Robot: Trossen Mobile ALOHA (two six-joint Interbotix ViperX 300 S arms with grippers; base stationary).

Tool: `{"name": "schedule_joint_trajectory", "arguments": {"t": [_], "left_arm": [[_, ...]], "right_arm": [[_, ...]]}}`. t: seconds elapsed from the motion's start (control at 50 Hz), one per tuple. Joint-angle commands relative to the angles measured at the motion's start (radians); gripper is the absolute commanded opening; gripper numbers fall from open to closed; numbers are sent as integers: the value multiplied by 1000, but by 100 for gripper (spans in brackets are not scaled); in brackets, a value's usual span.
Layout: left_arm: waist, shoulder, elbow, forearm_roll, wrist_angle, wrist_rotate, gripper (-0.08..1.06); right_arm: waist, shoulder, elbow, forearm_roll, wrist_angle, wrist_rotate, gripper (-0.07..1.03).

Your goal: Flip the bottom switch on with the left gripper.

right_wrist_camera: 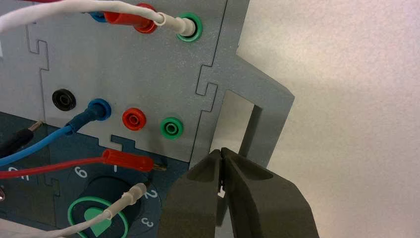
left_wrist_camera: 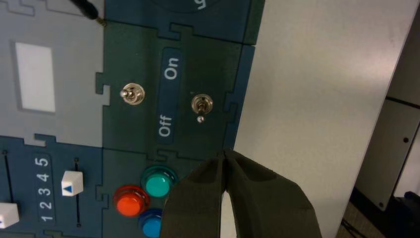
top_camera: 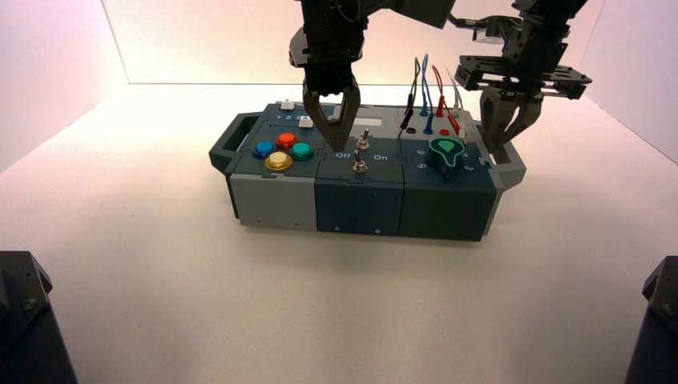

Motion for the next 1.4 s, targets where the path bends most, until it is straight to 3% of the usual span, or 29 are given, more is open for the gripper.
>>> {"name": "schedule_joint_trajectory", "arguments": {"t": [0.02,0.42,0.8,0.96,1.4], "left_arm": [[-11,2,-23,2,0,12,-3],[-25,41,-46,2,-8,35,-3],[-25,83,-75,44,-9,35,-3],[-25,81,-72,78,-8,32,-3],[-25,91,-97,80,-8,31,-3]], "right_arm": [[2,-21,-21,2,2,-2,-2],[2,-21,-21,2,5,-2,-2],[2,-21,-23,2,5,-2,-2],[2,-21,-25,2,5,-2,-2],[2,-17,-26,2,6,-2,-2]]}}
